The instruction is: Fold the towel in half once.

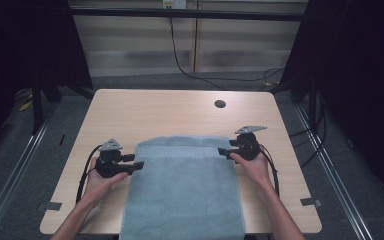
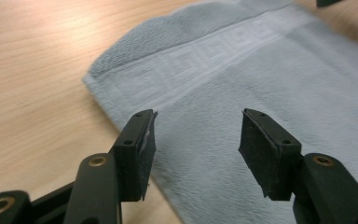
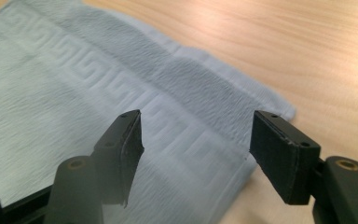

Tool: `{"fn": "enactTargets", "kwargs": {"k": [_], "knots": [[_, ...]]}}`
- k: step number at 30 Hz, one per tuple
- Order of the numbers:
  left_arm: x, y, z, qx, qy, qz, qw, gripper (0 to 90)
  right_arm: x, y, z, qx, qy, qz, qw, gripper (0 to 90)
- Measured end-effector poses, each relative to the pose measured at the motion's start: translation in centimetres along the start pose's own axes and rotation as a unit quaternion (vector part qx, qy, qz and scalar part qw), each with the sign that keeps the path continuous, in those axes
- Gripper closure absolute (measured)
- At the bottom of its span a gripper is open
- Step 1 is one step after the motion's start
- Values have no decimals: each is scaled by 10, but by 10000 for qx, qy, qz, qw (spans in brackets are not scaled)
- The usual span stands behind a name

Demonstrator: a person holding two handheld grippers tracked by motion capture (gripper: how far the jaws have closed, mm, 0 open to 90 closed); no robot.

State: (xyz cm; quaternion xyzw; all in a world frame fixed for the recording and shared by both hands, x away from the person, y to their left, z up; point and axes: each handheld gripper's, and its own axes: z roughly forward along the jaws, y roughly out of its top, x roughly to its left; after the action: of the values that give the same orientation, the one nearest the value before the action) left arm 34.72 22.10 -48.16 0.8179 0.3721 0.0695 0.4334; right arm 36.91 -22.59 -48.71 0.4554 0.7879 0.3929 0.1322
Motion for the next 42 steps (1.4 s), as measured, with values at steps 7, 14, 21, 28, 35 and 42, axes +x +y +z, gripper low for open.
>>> {"fn": "enactTargets", "kwargs": {"k": [7, 14, 21, 28, 35, 42], "knots": [[11, 8, 9, -43, 79, -67, 9999, 419, -13, 9, 29, 194, -194, -109, 9996, 336], [29, 22, 22, -171, 244, -253, 9992, 390, -7, -1, 33, 153, -336, -271, 9990, 324], [45, 26, 40, -37, 339, -258, 9991, 356, -3, -2, 28, 168, -196, -334, 9991, 702], [45, 23, 57, 63, 299, -182, 9994, 361, -3, -3, 29, 121, 29, -186, 9998, 826], [39, 25, 63, 95, 235, -13, 9997, 737, 1, -5, 29, 72, -63, -178, 9998, 823], [34, 21, 52, 48, 6, -35, 10000, 786, 7, -5, 29, 85, 62, -121, 9999, 829]]}}
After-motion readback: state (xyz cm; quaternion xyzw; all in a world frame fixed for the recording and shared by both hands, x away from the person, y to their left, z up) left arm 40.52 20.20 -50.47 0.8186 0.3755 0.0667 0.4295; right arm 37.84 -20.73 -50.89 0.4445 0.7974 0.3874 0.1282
